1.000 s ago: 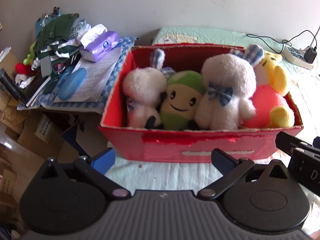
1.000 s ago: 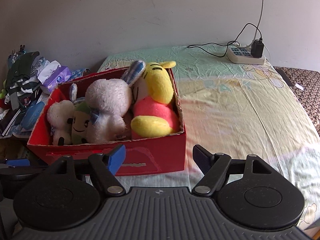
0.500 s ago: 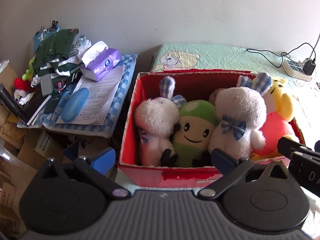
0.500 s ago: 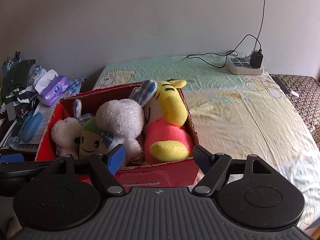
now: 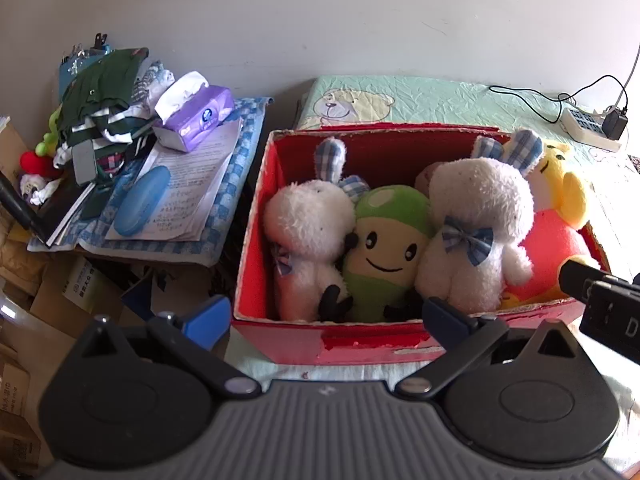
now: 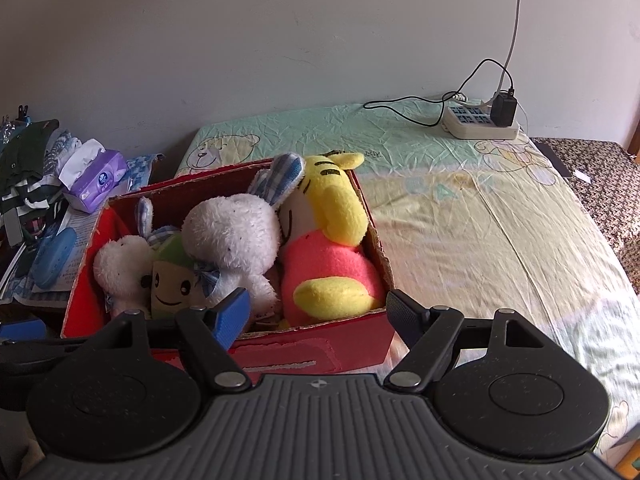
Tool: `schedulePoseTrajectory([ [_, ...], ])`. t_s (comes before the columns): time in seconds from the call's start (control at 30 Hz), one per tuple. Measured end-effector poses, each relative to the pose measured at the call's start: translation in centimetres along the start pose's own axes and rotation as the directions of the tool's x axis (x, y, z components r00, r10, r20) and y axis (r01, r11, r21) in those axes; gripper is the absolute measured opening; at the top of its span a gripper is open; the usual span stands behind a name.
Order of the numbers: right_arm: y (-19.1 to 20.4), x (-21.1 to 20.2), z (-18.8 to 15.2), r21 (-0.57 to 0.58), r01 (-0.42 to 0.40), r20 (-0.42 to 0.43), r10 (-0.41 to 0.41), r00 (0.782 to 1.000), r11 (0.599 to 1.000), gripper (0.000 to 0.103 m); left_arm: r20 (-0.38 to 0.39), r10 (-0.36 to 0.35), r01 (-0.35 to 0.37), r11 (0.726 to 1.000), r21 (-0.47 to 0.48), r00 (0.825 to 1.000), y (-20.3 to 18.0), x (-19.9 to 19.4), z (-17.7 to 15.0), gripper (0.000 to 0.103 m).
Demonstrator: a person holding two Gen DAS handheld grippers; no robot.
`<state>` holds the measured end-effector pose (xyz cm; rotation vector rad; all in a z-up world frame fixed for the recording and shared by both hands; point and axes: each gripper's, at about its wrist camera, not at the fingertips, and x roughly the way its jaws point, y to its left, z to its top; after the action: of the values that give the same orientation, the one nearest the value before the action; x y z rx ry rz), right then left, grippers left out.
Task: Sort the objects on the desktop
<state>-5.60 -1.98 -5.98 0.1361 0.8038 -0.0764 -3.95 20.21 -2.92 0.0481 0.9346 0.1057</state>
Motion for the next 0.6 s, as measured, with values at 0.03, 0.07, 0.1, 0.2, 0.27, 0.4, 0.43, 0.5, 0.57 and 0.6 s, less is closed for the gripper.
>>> schedulePoseTrajectory([
  [0.03,0.0,0.0,0.1,0.001,0.005,-0.004,-0.005,1.0,1.0,0.078,-0.002,0.0,0.001,1.0,0.003,1.0,0.0,0.0,0.0,0.102],
  [0.07,-0.1,0.0,0.1,0.0,0.009,-0.007,-0.009,1.0,1.0,0.078,-0.003,0.001,-0.001,1.0,0.006,1.0,-0.1,0.0,-0.1,0.102],
  [0.1,0.0,0.0,0.2,0.0,0.015,-0.009,-0.015,1.0,1.0,0.078,-0.004,0.002,-0.002,1.0,0.007,1.0,-0.1,0.0,-0.2,0.102],
  [0.2,0.0,-0.1,0.2,-0.007,0.028,-0.016,-0.028,0.999,1.0,0.078,-0.007,-0.002,0.002,1.0,0.005,1.0,-0.1,-0.2,-0.3,0.102],
  [0.27,0.0,-0.1,0.2,-0.011,0.026,-0.024,-0.027,0.999,1.0,0.078,-0.007,-0.002,0.002,1.0,0.006,1.0,0.0,-0.3,-0.4,0.102],
  [0.4,0.1,-0.2,0.3,-0.015,0.032,-0.037,-0.032,0.999,0.999,0.078,-0.014,-0.005,0.005,1.0,0.005,1.0,0.1,-0.5,-0.7,0.102],
  [0.43,0.1,-0.1,0.3,-0.017,0.032,-0.044,-0.033,0.998,0.999,0.078,-0.016,-0.008,0.008,1.0,0.003,1.0,0.1,-0.6,-0.8,0.102],
  [0.5,0.2,-0.2,0.3,-0.021,0.039,-0.053,-0.04,0.998,0.999,0.078,-0.022,-0.018,0.018,1.0,-0.005,1.0,0.3,-0.7,-0.9,0.102],
  [0.57,0.5,-0.3,0.3,-0.036,0.048,-0.054,-0.05,0.997,0.998,0.078,-0.028,-0.025,0.024,1.0,-0.011,0.999,0.5,-0.8,-1.0,0.102],
  [0.6,0.6,-0.4,0.3,-0.046,0.05,-0.054,-0.053,0.997,0.998,0.078,-0.028,-0.024,0.023,1.0,-0.012,0.999,0.6,-0.8,-1.1,0.102],
])
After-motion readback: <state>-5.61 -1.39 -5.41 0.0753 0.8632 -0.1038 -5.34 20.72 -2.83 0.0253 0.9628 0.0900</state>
